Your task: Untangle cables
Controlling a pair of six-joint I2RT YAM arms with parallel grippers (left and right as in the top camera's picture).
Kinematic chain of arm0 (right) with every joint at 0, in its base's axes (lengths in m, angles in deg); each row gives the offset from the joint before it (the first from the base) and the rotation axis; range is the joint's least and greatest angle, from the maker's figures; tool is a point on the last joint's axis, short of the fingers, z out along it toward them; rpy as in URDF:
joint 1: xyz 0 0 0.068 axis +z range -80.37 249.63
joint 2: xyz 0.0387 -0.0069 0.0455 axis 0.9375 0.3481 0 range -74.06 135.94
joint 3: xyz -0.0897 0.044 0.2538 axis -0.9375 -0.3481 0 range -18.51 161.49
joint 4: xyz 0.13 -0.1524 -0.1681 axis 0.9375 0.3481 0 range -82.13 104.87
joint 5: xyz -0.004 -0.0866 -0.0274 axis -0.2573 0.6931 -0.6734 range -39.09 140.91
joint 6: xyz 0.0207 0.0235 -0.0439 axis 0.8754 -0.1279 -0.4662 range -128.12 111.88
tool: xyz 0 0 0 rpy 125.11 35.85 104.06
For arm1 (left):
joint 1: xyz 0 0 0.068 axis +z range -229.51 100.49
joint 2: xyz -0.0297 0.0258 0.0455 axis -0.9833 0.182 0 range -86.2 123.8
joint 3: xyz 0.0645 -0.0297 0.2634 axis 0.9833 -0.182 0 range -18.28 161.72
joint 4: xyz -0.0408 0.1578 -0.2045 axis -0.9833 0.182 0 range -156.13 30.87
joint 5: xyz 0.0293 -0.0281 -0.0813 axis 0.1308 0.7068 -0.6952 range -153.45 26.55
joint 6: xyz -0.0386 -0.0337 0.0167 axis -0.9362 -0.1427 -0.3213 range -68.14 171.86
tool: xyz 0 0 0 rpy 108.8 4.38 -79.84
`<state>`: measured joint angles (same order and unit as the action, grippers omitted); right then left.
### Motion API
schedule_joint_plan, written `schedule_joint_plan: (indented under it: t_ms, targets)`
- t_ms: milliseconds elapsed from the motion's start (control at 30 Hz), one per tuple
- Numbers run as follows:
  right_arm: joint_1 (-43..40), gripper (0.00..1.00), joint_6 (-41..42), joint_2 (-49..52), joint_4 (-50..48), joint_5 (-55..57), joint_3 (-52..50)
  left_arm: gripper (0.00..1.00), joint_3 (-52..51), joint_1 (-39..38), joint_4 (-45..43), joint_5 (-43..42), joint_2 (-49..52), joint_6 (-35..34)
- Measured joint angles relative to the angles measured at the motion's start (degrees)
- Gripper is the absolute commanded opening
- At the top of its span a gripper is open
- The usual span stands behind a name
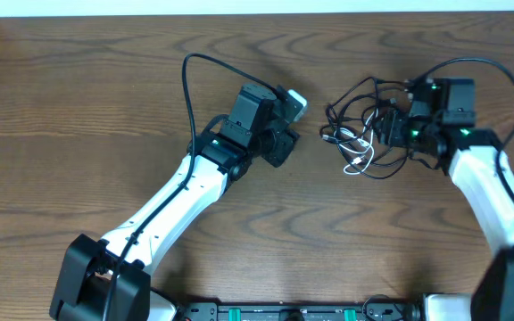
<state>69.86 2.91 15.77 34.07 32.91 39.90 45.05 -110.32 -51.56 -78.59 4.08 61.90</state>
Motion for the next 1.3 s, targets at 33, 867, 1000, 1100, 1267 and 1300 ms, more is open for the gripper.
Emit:
schedule_joint_plan:
  t_ms: [33,867,1000,1100,1267,1300]
  targets:
    - [0.00,0.55,0.00,1.36,-0.24,-0.66,0.00,0.64,0.00,0.00,0.00,0.00,0.00,0.00]
    - [1.49,0.01,-1.07,5.70,-5.95,-4.26,-0.02,0.81,0.00,0.00,0.17,-0.02,0.00,0.02]
    - [1.51,0.01,-1.01,4.83,-6.91,-5.35,0.20,0.88,0.00,0.00,0.17,-0.04,0.00,0.00]
    - [1.49,0.01,-0.98,2.73,-6.69,-5.60,2.73,0.95,0.00,0.00,0.17,-0.09,0.00,-0.07]
    - [1.49,0.01,-0.83,-2.95,-6.95,-5.70,13.57,0.95,0.00,0.00,0.17,-0.04,0.00,0.02]
    - [1.49,0.01,-0.81,-3.74,-7.02,-5.75,15.72,0.96,0.00,0.00,0.17,-0.02,0.00,0.02]
